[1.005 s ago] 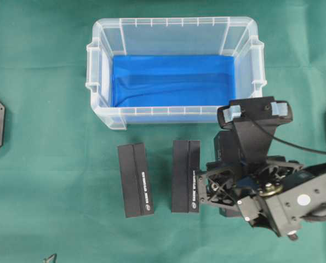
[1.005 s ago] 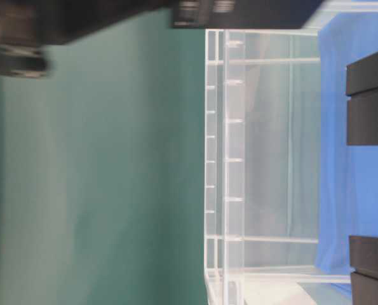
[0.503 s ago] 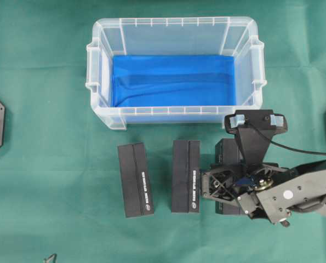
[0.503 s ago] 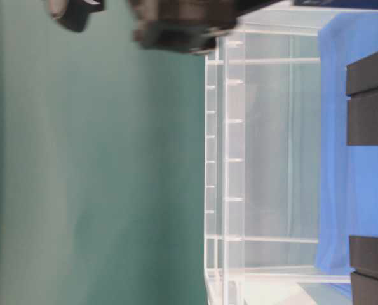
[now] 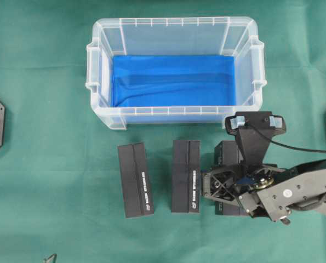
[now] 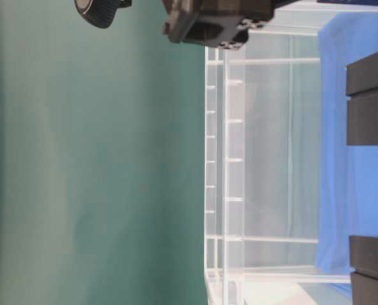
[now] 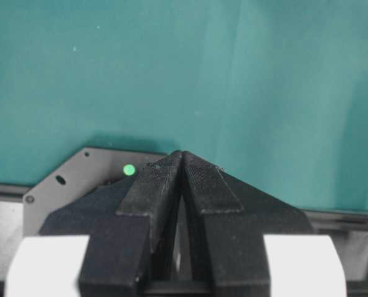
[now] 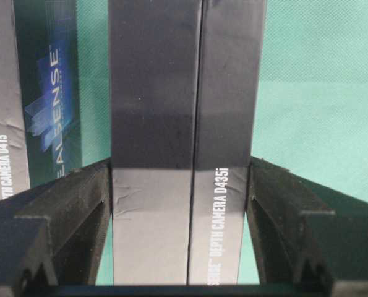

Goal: Take the box out of the case with the right arm.
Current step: 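Lower the box onto the table and open the right gripper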

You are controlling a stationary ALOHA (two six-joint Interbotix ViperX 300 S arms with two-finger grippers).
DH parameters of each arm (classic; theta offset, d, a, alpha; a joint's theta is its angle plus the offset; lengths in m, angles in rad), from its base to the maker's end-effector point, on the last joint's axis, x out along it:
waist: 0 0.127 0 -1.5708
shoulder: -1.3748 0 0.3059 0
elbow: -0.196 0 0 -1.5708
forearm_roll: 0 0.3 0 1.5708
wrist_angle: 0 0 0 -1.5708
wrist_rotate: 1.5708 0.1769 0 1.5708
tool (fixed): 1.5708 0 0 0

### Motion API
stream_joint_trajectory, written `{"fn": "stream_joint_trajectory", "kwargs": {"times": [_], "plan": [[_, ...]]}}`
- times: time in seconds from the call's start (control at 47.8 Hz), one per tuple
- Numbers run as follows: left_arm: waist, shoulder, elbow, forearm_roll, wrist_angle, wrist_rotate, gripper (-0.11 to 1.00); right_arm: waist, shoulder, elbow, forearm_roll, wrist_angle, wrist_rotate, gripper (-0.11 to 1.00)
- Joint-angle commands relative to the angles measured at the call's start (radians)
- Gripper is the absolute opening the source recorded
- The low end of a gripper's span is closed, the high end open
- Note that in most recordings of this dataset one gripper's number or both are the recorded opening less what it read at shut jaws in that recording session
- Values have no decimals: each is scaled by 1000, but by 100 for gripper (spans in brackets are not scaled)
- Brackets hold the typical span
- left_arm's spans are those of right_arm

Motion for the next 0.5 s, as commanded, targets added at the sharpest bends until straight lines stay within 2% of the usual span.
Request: {"fn": "stream_joint_trajectory", "kwargs": {"times": [0.0,0.063,0.126,0.482], "plan": [[3,5,-11,3,-5,-2,0,2,-17,-25,-3,5,2,76],[3,5,-12,2,-5,-2,0,2,-17,-29,-3,15,2,86],[3,5,-11,2,-3,-2,0,2,-15,-32,-3,26,2,90],[3,3,-11,2,-5,-2,0,2,-25,-81,-6,71,0,89]]}}
